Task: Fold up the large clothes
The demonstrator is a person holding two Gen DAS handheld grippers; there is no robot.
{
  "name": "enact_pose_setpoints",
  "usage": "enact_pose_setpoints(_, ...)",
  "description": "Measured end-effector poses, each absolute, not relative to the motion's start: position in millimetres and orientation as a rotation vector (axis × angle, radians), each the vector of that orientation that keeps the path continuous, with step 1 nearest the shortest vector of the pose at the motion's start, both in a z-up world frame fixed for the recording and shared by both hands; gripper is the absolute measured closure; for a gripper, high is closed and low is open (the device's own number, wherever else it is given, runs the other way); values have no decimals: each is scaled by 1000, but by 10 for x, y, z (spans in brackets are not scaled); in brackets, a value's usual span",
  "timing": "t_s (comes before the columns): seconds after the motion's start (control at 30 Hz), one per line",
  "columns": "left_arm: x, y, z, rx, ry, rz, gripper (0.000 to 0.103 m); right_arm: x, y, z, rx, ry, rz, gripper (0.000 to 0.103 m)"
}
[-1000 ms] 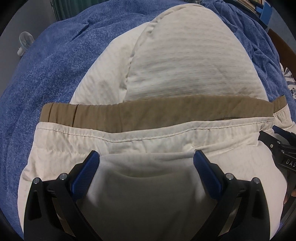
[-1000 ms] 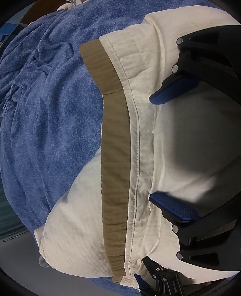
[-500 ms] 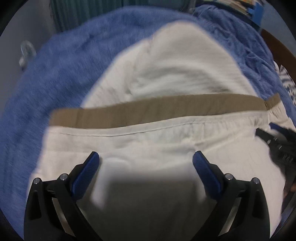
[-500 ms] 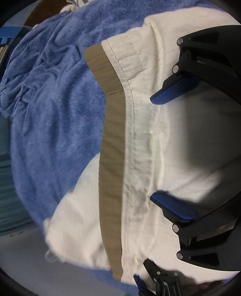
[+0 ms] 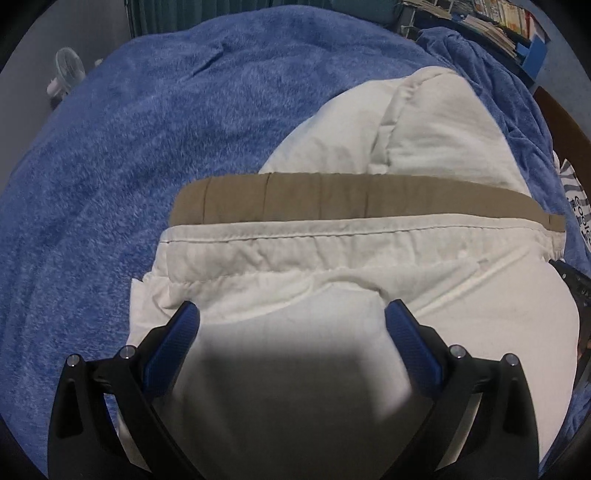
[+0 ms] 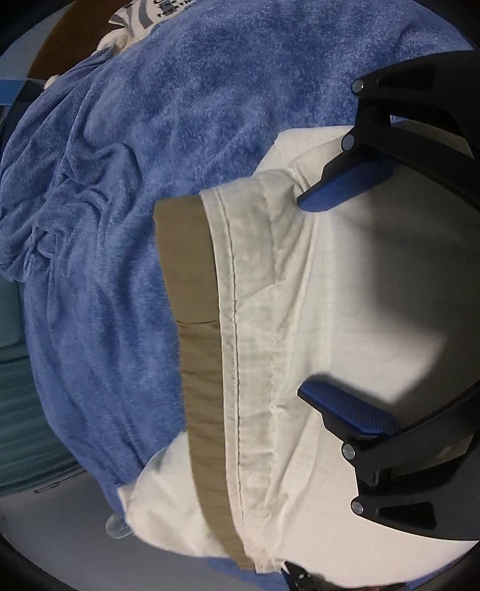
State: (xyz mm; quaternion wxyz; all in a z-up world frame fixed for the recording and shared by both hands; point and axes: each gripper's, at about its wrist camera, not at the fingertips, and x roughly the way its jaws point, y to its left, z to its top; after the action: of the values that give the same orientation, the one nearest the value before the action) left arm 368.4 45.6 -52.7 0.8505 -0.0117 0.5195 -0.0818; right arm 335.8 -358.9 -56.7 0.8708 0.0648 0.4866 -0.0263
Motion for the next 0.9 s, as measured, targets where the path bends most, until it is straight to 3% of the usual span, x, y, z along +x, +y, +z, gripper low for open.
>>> enact_pose_setpoints(0.6,3741,404,-648,-11,1073,-146,6,3371,-3563,-702,144,1013,-77,12)
enact_pose_setpoints(0.9,2700,296,-78,-8,898,-138,6,2291,-3096,-58,63,827,27,12)
